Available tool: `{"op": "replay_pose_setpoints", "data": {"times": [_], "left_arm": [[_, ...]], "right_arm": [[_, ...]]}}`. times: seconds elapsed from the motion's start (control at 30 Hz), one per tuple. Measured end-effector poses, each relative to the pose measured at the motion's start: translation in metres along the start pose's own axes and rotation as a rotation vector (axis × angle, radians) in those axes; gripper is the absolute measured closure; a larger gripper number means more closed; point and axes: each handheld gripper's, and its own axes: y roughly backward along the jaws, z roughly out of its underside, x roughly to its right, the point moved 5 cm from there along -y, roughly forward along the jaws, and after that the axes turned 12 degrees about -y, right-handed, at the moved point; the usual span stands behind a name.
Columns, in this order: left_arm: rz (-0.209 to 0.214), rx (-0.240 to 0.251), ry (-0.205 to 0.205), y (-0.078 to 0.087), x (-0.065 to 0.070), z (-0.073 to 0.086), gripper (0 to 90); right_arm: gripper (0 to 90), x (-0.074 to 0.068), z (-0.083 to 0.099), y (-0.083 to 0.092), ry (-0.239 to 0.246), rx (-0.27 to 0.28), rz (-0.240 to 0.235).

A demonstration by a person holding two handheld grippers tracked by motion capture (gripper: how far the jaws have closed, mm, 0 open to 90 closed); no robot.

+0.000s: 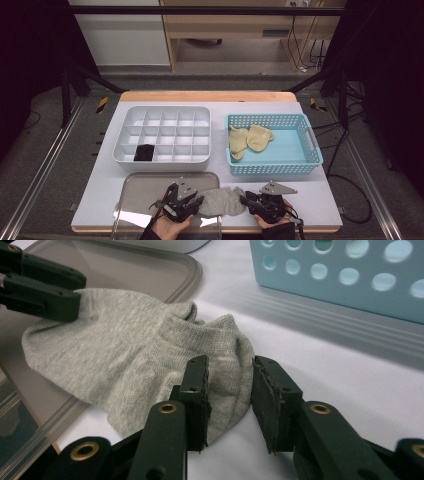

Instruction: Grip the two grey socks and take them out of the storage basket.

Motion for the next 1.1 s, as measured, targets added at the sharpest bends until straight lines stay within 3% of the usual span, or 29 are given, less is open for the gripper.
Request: {"op": "replay_pose_setpoints", "data": {"times": [0.17,0.3,0.47,0.53,0.63,0.93,1.1], "left_arm": [[0.032,0.001,0.027,-0.001,0.0,0.001,80.7],[0.026,0.011,0.022,0.0,0.0,0.0,83.0],[0.042,0.025,0.002,-0.004,0.005,-0.004,83.5],[0.025,0.023,-0.018,-0.006,0.006,-0.005,83.4],[0.028,0.029,-0.013,-0.006,0.006,-0.005,82.9],[0.019,0.079,0.005,0.002,0.001,-0.01,73.1],[0.047,0.132,0.003,0.012,0.001,-0.019,71.7]], "right_arm": [[81.4,-0.005,0.001,-0.001,-0.004,-0.023,0.012],[85.8,-0.005,-0.002,0.004,-0.011,-0.021,0.011],[85.9,0.009,-0.008,0.016,-0.049,0.004,0.031],[85.7,0.012,-0.005,0.013,-0.019,-0.018,0.075],[84.3,0.012,-0.004,0.01,0.002,-0.017,0.09],[74.2,0.013,-0.013,0.021,-0.013,0.07,0.036],[72.7,0.016,-0.018,0.028,-0.013,0.094,0.039]]}}
